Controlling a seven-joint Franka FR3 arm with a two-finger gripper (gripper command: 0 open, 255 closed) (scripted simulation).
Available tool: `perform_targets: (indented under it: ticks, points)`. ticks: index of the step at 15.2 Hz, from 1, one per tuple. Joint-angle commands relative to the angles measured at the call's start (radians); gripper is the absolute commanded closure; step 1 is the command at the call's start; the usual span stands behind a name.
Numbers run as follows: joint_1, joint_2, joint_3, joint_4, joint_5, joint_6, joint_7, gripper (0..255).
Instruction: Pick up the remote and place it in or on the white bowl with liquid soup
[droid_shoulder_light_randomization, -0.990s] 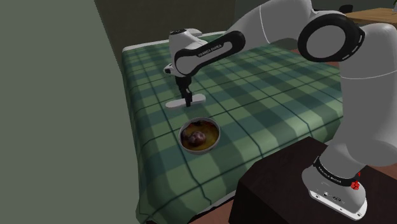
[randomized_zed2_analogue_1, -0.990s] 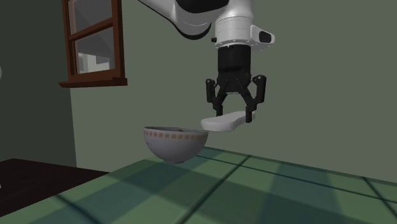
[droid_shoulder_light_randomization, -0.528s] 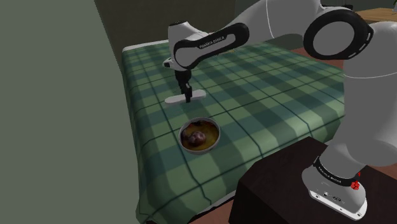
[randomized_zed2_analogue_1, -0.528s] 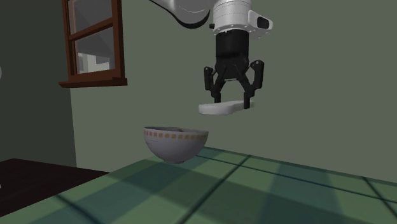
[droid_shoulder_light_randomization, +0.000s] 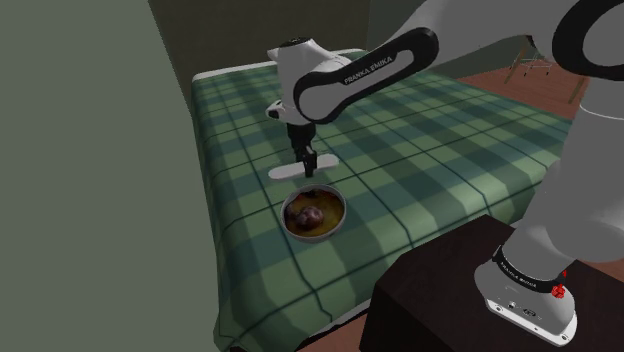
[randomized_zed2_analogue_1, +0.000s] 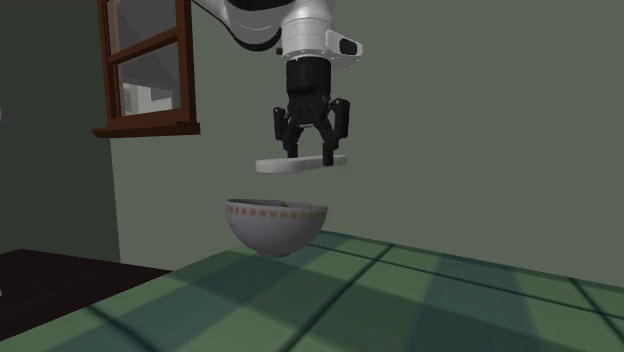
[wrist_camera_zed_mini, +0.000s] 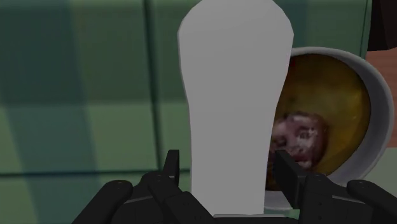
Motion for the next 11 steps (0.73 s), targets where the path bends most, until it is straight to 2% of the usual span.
perform_targets:
  ticks: [1, 5, 11]
  points:
    - [0.012, -0.065, 0.013, -0.079, 0.01, 0.015, 0.023, 255]
    - [0.044, -0.19, 0.045, -0.231, 0.038, 0.043, 0.076, 255]
    - [0.045, -0.153, 0.046, -0.273, 0.026, 0.121, 0.085, 255]
